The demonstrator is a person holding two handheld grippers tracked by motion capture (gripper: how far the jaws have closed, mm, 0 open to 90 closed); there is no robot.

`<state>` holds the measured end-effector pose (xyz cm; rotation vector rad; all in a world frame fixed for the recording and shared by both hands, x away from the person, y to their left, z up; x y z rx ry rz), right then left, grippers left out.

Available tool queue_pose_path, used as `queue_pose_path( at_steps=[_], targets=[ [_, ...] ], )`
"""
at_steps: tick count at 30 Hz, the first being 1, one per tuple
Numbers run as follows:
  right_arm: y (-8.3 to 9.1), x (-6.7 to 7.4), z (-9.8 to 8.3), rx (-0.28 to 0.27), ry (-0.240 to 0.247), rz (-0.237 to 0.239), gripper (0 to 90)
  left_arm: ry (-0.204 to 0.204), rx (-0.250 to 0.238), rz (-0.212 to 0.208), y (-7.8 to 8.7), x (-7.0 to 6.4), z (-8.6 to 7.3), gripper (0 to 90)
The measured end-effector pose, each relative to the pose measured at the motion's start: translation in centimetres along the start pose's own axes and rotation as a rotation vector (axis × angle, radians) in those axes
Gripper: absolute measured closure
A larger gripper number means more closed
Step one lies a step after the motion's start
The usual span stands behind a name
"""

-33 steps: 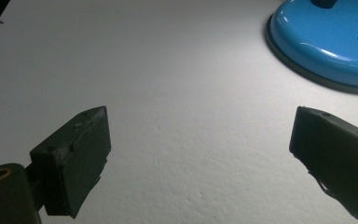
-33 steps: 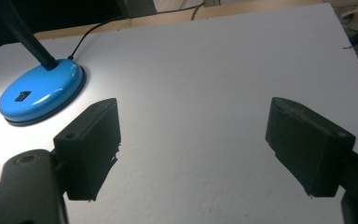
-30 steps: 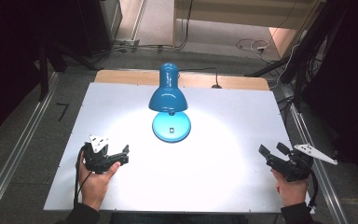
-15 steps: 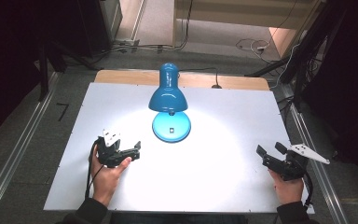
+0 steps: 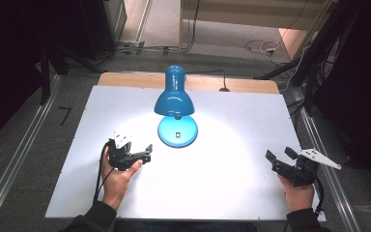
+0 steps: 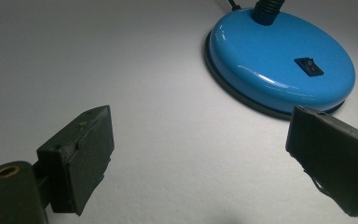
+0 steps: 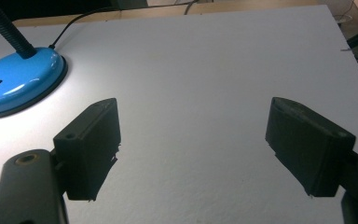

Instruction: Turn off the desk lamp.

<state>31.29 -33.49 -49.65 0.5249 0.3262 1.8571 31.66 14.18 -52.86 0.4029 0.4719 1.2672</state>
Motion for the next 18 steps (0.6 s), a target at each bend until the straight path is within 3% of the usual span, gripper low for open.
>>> queue_pose_path(
  at_steps=[18],
  targets=[
    [-0.58,0.04,0.02,0.012,0.014,-0.005,16.5,-0.017,-0.02,-0.022,-0.86,-0.98,1.01,8.5]
  ],
)
Point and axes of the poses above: each handheld gripper's, and its own axes: y roughly backward along the jaws, z roughly out of its top, x roughly to its left, the point moved 5 cm from there along -y, roughly forward along the jaws, and after that the axes turned 2 degrees about -y, right-handed, at the moved point
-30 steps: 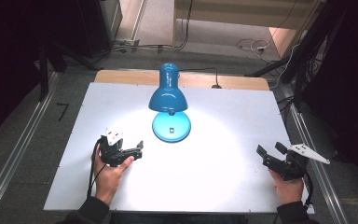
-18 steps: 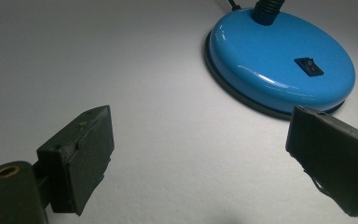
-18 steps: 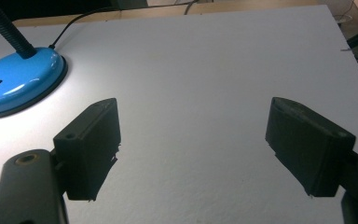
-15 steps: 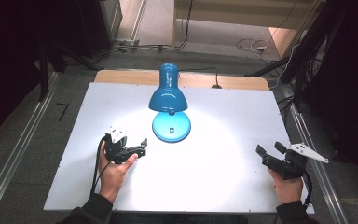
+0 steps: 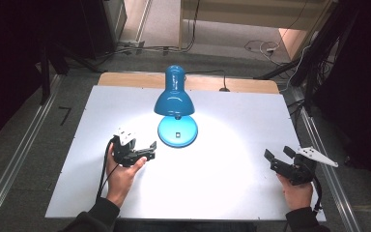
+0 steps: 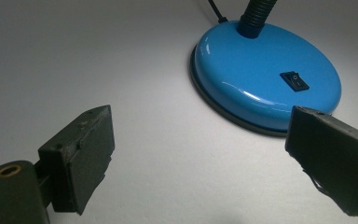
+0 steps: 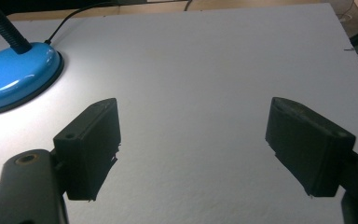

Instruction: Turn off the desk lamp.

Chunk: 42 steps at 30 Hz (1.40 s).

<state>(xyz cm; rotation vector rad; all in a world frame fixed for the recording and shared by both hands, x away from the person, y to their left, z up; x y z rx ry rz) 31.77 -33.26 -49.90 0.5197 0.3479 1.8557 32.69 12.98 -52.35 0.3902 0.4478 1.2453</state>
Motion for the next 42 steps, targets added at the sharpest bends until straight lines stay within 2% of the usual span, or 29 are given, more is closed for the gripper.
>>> queue_pose_path(
  at_steps=[7,13,32,42],
  targets=[
    [0.0,0.0,0.0,-0.001,-0.001,-0.001,16.5,0.006,0.007,-0.017,-0.6,-0.4,0.2,8.5],
    [0.0,0.0,0.0,-0.002,-0.003,-0.002,16.5,-0.01,0.009,-0.018,-1.0,-0.8,0.3,11.9],
    [0.0,-0.1,0.0,-0.004,-0.004,-0.005,16.5,-0.015,-0.005,-0.046,-2.3,-2.0,1.3,12.5],
    [0.0,-0.2,0.1,-0.005,-0.007,-0.005,16.5,-0.037,0.005,-0.059,-3.1,-2.8,1.4,12.6]
  ],
)
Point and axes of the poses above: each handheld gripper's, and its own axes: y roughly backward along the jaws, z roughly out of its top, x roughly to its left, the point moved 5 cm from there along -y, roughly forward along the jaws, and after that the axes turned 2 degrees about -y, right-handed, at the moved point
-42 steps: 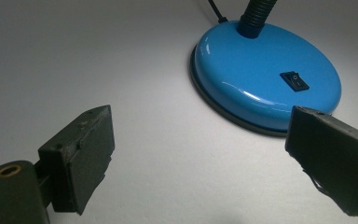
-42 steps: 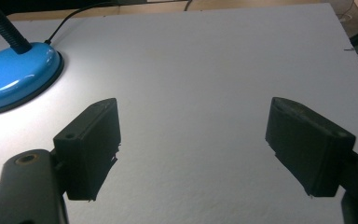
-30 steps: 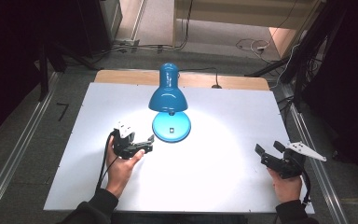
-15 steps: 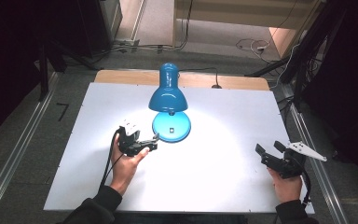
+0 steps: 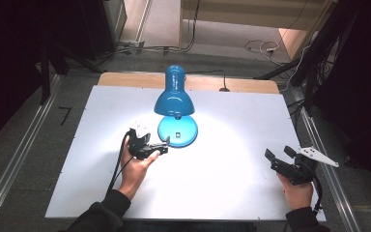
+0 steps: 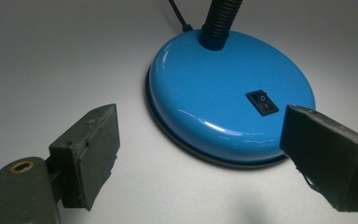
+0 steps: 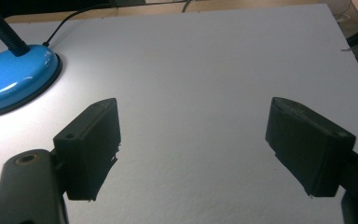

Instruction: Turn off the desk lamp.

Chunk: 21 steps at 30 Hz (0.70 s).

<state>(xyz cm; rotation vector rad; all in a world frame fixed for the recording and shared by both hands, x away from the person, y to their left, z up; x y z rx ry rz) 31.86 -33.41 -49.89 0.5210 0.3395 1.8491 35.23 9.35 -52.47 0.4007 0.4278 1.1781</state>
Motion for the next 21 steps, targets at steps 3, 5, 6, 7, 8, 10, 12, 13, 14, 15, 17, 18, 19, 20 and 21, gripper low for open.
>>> queue_pose_path(
  at_steps=[3,5,6,7,8,10,12,13,14,15,17,18,19,20,21],
  targets=[
    [0.0,0.0,0.0,0.001,0.001,0.0,16.5,-0.007,-0.005,0.003,-0.2,-0.2,0.1,14.1],
    [0.0,0.0,0.0,0.001,0.0,0.0,16.5,-0.003,-0.021,0.002,-0.3,-0.2,0.2,16.3],
    [0.0,0.0,0.0,0.001,0.0,0.0,16.5,-0.006,-0.026,0.003,-0.3,-0.3,0.2,16.7],
    [0.0,0.0,0.0,0.0,0.001,0.0,16.5,-0.006,-0.033,0.002,-0.4,-0.3,0.3,16.7],
    [0.0,0.0,0.0,0.001,0.001,0.0,16.5,-0.008,-0.039,0.001,-0.4,-0.3,0.4,16.7],
    [0.0,0.0,0.0,0.002,0.0,0.0,16.5,-0.01,-0.045,-0.001,-0.5,-0.4,0.5,17.5],
    [0.0,0.0,0.0,0.002,0.0,0.001,16.5,-0.01,-0.047,-0.003,-0.6,-0.5,0.5,19.0],
    [0.0,0.0,0.0,0.0,0.001,0.001,16.5,-0.018,-0.052,-0.006,-0.7,-0.6,0.6,19.3],
    [0.0,0.0,0.0,0.0,0.0,0.001,16.5,-0.02,-0.054,-0.006,-0.8,-0.7,0.6,19.7],
    [0.0,0.0,0.0,0.0,0.0,0.001,16.5,-0.021,-0.056,-0.01,-0.9,-0.8,0.7,20.8],
    [0.0,0.0,0.0,0.002,0.0,0.0,16.5,-0.022,-0.056,-0.019,-1.1,-0.9,0.8,21.8],
    [0.0,0.0,0.0,0.002,-0.001,-0.001,16.5,-0.026,-0.053,-0.021,-1.2,-1.0,0.8,22.4],
    [0.0,-0.1,0.0,0.002,0.0,-0.001,16.5,-0.026,-0.053,-0.021,-1.2,-1.0,0.8,24.1],
    [0.0,0.0,0.0,0.002,0.0,-0.001,16.5,-0.032,-0.044,-0.02,-1.4,-1.1,0.7,24.9],
    [0.0,0.0,0.0,0.002,0.001,-0.001,16.5,-0.035,-0.042,-0.02,-1.5,-1.1,0.7,26.5]
  ],
)
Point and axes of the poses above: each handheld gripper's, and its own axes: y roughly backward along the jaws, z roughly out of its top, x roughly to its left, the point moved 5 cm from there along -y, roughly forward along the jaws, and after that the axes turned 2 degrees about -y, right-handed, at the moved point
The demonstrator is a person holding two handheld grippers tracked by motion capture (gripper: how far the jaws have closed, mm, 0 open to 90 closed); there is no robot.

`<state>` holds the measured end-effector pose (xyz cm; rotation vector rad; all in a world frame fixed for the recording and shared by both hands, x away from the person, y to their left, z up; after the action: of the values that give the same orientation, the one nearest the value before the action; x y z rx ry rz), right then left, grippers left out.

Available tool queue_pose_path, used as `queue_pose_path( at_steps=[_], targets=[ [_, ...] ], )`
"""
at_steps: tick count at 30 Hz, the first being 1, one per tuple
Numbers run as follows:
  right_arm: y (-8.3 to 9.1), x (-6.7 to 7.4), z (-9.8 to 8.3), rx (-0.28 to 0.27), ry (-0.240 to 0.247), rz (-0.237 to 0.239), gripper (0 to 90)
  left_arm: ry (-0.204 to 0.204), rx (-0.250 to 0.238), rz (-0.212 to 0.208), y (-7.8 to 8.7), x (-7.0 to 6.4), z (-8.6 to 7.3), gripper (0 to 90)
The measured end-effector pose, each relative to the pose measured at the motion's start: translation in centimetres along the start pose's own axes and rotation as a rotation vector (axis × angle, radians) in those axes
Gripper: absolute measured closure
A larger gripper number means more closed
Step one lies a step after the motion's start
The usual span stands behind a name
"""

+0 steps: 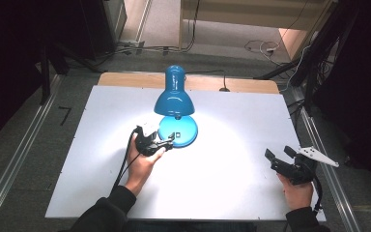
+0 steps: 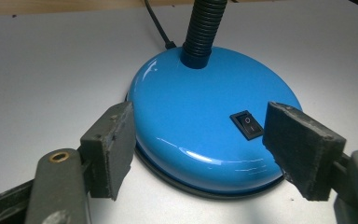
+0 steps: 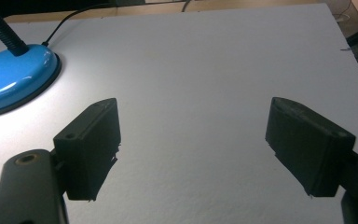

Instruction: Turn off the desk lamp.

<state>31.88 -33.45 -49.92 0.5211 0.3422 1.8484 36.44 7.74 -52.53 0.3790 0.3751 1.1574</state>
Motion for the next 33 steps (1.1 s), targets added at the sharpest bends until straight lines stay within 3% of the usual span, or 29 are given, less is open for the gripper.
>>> queue_pose_path(
  at_steps=[5,12,20,28,33],
  targets=[
    [0.0,0.0,0.0,-0.001,0.001,-0.001,16.5,0.007,0.005,-0.018,-0.3,-0.4,0.1,32.0],
    [0.0,0.0,0.0,0.001,0.001,-0.002,16.6,-0.006,0.005,-0.014,-0.6,-0.5,0.2,32.4],
    [0.0,0.0,0.0,0.004,-0.001,-0.003,16.5,-0.015,-0.001,-0.013,-1.0,-0.6,0.2,40.8],
    [0.0,0.0,0.0,0.001,0.002,-0.005,16.6,-0.047,0.004,-0.068,-1.1,-1.5,0.7,68.2],
    [0.0,0.1,0.0,0.003,0.01,-0.007,16.6,-0.04,0.015,-0.104,-1.2,-1.8,0.7,88.0]
  ],
)
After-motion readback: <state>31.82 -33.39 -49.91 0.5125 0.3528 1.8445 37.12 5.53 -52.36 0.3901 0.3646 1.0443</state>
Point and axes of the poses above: each handheld gripper's, and its own axes: y roughly backward along the jaws, z roughly out of its top, x roughly to its left, the point moved 5 cm from there along -y, roughly forward along the jaws, and after that the axes turned 2 degrees about -y, right-handed, at the moved point
